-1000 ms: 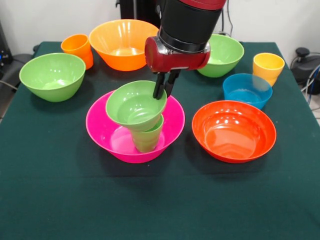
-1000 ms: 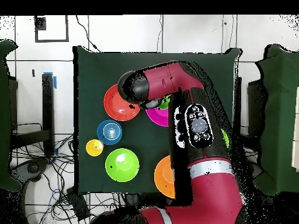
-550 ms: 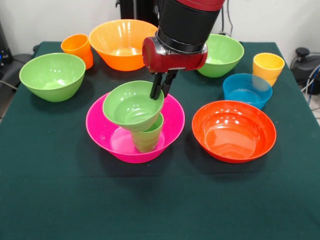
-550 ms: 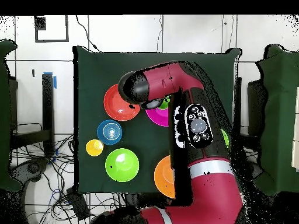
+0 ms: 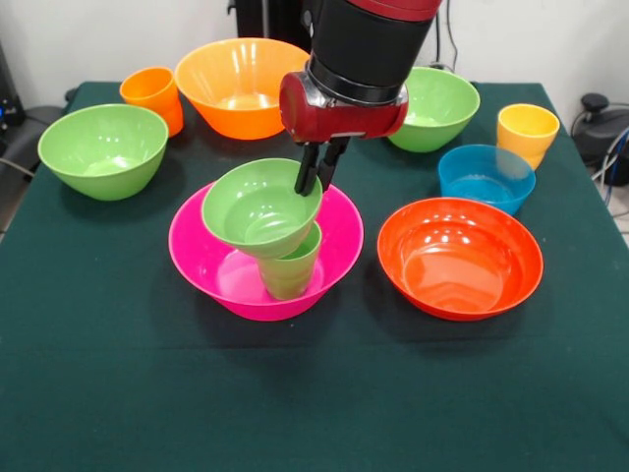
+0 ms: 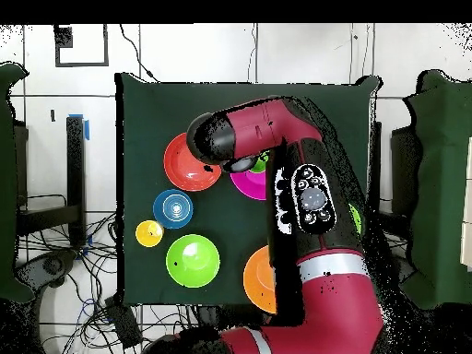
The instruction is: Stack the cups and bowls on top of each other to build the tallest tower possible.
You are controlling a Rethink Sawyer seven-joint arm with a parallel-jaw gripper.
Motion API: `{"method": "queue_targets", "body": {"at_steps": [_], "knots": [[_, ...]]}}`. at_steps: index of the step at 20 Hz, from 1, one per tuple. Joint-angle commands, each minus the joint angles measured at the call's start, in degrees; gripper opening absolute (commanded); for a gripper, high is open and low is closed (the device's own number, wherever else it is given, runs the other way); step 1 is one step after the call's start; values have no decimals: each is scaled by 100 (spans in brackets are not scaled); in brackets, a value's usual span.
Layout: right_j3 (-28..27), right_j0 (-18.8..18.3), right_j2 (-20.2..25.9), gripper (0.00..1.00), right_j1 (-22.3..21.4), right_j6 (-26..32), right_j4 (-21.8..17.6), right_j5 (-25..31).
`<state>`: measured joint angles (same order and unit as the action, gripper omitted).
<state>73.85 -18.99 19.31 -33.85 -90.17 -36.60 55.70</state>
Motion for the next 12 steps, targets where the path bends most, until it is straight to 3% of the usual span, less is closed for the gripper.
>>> {"method": "queue_targets", "body": {"at_steps": [1,12], "knots": [[143,77,260,0,205,1581,-385,477],[336,91,214,0,125,1394,-371,340]]}}
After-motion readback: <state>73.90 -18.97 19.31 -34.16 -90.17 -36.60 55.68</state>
